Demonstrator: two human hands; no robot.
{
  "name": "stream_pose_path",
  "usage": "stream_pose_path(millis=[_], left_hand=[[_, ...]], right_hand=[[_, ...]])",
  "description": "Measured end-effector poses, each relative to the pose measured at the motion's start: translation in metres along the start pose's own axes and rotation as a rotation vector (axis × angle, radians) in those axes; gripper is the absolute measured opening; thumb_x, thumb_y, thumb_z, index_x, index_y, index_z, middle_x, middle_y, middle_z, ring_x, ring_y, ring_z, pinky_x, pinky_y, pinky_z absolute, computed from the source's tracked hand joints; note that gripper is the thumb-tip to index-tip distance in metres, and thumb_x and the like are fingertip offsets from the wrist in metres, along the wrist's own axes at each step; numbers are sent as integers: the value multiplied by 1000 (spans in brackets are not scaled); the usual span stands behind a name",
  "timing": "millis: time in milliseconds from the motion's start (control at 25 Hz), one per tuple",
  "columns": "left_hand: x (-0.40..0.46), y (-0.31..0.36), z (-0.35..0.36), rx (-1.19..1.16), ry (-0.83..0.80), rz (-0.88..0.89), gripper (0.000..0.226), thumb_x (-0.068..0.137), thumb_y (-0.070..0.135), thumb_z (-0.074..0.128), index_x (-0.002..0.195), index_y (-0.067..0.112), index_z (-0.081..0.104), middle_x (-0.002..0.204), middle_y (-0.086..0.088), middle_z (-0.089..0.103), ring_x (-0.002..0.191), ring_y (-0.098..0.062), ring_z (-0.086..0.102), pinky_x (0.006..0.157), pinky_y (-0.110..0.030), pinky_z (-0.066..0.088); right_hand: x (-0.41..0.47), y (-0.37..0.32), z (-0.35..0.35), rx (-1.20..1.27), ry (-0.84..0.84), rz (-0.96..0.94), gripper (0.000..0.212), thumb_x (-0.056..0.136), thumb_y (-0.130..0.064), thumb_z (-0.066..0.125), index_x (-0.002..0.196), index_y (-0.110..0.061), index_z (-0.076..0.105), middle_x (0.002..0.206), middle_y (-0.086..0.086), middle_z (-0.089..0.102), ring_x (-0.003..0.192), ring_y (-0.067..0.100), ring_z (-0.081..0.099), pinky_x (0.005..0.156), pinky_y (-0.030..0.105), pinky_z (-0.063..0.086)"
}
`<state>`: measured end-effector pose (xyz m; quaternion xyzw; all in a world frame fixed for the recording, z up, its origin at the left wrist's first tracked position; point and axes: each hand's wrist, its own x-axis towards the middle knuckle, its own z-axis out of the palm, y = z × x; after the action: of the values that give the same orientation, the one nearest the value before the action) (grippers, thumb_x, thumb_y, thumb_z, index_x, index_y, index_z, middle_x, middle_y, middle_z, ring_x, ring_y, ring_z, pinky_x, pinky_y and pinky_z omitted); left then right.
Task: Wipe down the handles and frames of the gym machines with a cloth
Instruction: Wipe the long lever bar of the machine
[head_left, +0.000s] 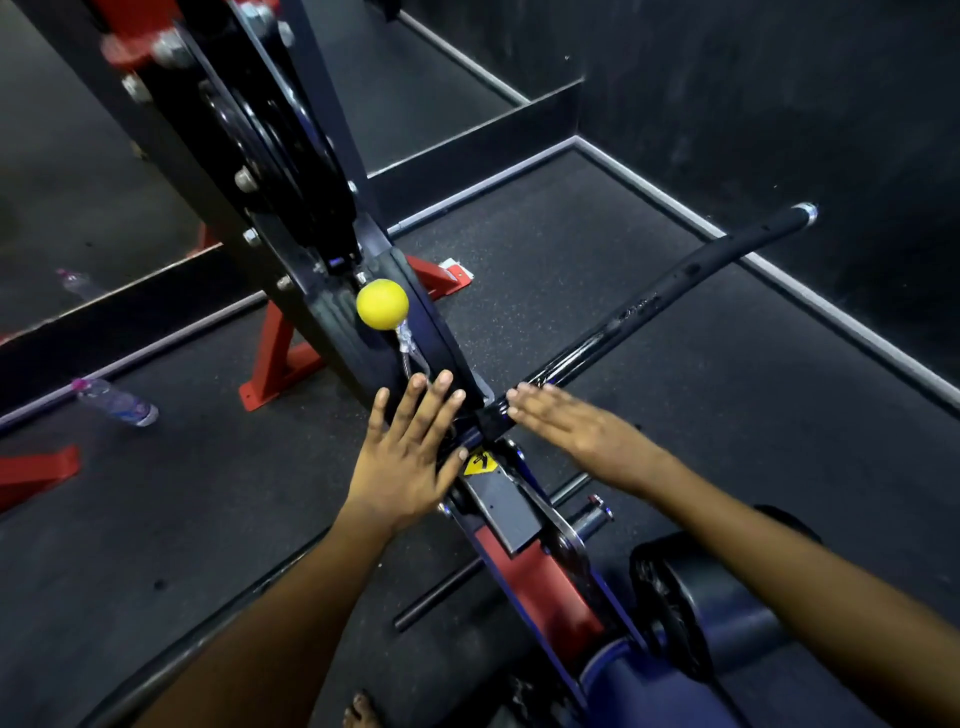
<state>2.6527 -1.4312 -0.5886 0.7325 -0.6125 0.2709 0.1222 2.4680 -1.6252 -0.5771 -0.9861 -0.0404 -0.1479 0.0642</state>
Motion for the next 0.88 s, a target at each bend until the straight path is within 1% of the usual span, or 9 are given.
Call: stream_pose_path(millis=[80,160,240,440,560,640,680,840,880], left_hand=[[0,0,0,-3,-1,-2,75,94,45,41,154,21,5,162,2,-4,149,-19,-1,119,-45,-1],[-1,0,0,-6,-8,-6,74,94,45,41,154,21,4,162,3,-4,149,-19,-1,119,-45,-1],[-1,0,1,-13,-17,-6,75,94,45,41,154,21,5,162,2,-4,149,-19,-1,119,-45,0],[-1,1,0,-6,-17,-6,76,93,46,42,154,21,4,162,2,-5,149,-19,-2,119,-45,-1],[0,1,-2,-3,-21,-3,76,93,47,41,154,21,3,162,3,-6,149,-18,-4,119,-45,-2],[-1,1,-1,0,-25,-7,77,93,47,41,154,21,2,162,2,-7,149,-18,-4,119,-45,-2],[-1,1,-1,4,-25,-5,77,93,47,41,154,21,3,162,2,-7,149,-18,-4,119,-45,-2],[-1,1,-2,14,-22,2,77,93,46,43,154,20,4,162,1,-6,149,-19,-3,119,-45,-1],[-1,1,-1,14,-26,1,77,93,46,42,154,20,4,162,2,-6,149,-19,-3,119,-45,-1]], right_hand=[[-8,35,-13,-40,18,188,43,98,-6,32,142,-8,37,147,10,38,138,21,31,118,25,12],[-10,71,-25,-20,173,664,48,90,10,39,136,-1,45,141,19,44,135,31,35,117,32,13],[9,61,-23,-2,203,832,52,78,18,38,126,6,52,132,27,50,129,40,42,113,40,17],[34,0,-2,13,-125,200,51,77,13,53,126,-1,55,132,20,53,124,35,49,112,44,25],[13,69,-21,-39,-4,528,56,78,17,44,130,-2,52,134,20,51,131,37,41,113,44,23],[6,73,-28,-82,61,746,63,79,20,40,138,-3,42,144,17,42,139,30,30,116,30,11],[11,53,-23,-59,63,697,58,86,13,36,141,-4,38,148,15,36,141,26,27,116,22,6],[2,-17,4,-49,-1,-56,63,81,13,34,142,-3,34,149,13,33,141,21,23,119,29,8],[-7,0,2,-51,-21,-83,67,80,17,38,143,-5,32,151,11,30,142,19,19,119,31,9]])
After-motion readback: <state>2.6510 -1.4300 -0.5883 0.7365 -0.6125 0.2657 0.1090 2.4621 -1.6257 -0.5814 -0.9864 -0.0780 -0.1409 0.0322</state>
